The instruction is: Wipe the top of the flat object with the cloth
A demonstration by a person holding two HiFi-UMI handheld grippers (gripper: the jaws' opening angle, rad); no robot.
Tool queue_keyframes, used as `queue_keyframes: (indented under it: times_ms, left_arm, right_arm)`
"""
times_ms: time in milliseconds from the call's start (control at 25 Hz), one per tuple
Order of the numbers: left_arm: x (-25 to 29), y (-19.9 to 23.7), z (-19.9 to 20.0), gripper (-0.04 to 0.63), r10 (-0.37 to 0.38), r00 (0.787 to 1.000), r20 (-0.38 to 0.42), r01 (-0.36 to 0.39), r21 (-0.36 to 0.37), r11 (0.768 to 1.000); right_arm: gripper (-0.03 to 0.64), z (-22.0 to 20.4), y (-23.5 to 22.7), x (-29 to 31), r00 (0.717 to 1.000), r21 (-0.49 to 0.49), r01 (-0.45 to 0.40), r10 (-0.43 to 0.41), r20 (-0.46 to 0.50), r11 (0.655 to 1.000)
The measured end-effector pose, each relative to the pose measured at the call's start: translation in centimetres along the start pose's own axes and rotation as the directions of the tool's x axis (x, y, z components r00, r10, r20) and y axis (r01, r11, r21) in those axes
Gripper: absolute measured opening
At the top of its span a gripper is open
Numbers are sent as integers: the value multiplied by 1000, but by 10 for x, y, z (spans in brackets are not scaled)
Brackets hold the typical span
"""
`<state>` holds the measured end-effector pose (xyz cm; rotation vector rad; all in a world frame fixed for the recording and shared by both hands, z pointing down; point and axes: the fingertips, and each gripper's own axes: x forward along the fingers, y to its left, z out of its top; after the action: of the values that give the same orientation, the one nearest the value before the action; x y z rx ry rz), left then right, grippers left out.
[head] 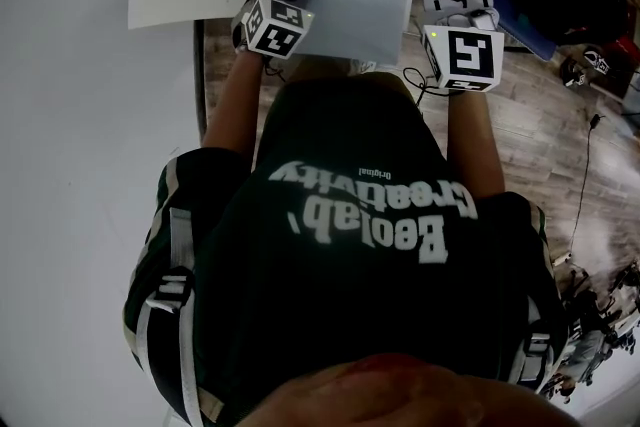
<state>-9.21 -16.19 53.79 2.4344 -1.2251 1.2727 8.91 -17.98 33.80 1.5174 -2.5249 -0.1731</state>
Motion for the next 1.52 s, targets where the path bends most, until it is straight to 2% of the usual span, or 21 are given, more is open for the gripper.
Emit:
queue_keyframes:
  times_ms: [160, 320, 480, 640, 720, 800, 1040, 1240, 1520]
  left_arm:
    - [8, -19, 19, 123, -46, 999, 20, 44, 50, 998]
    - [16, -54, 41, 122, -127, 991, 47, 121, 110, 987]
    - [24, -93, 63, 122, -215, 974, 71, 199, 181, 963]
    - [28, -134, 80, 122, -297, 951, 85, 266, 260, 928]
    - [31, -150, 87, 123, -317, 945, 83, 282, 286, 916]
    - [34, -158, 90, 123, -318, 945, 76, 284, 293, 913]
    - [34, -154, 82, 123, -297, 953, 67, 270, 261, 927]
    - [27, -125, 64, 123, -219, 975, 37, 212, 151, 966]
    - [5, -75, 13, 123, -109, 994, -15, 109, 56, 992]
  right_arm:
    - [-5, -1, -4, -3, 1000, -7, 13, -13, -8, 1000]
    - [-5, -1, -11, -11, 999, -18, 35, -36, -19, 999]
    - [-5, -1, -20, -23, 997, -26, 72, -72, -26, 997]
    - [-5, -6, -19, -33, 995, -27, 89, -90, -42, 996]
    - [-5, -7, -19, -38, 994, -26, 93, -94, -48, 995]
    - [-5, -8, -20, -43, 994, -30, 99, -100, -51, 995]
    - [-5, -9, -16, -49, 994, -46, 91, -94, -56, 995]
    - [-5, -8, -11, -45, 997, -48, 57, -59, -47, 997]
    - [-5, -6, 14, -22, 999, -31, -11, 10, -32, 999]
